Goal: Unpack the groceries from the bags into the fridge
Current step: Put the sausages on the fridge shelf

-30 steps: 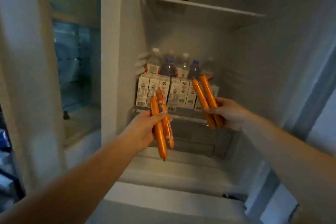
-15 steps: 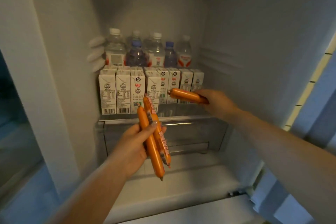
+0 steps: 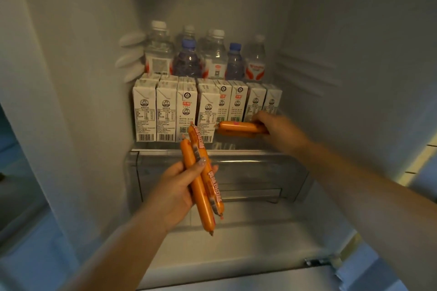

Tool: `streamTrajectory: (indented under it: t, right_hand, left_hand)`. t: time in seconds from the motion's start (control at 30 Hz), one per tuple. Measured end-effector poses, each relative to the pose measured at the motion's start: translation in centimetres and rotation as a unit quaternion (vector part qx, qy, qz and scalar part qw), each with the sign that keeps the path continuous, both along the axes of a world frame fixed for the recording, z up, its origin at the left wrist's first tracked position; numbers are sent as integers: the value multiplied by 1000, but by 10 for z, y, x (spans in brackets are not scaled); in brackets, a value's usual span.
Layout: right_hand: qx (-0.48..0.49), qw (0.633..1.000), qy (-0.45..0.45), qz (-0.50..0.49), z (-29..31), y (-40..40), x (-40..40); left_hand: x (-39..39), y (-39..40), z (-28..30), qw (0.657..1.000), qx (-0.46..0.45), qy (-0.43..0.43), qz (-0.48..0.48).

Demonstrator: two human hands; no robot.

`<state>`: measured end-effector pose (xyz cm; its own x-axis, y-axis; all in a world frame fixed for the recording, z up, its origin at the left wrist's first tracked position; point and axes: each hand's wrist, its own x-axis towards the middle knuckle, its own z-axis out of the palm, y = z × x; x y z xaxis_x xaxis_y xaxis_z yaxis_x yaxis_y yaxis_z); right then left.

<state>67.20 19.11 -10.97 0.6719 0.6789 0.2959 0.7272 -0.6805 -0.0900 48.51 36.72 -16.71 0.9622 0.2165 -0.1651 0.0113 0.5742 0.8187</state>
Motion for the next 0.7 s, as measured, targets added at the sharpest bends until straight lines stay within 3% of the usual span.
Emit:
streamTrajectory:
  t: [0.23, 0.4, 0.7]
  right_hand:
    - [-24, 998, -6, 50, -4, -4, 7]
    - [25, 999, 29, 26, -4, -9, 6]
    - [60, 998, 11, -13, -15, -15, 14]
  left_hand:
    - [2, -8, -1, 1000, 0, -2, -1]
    - [3, -13, -2, 1000, 2, 4, 2]
    - [4, -15, -5, 1000, 18, 12, -2]
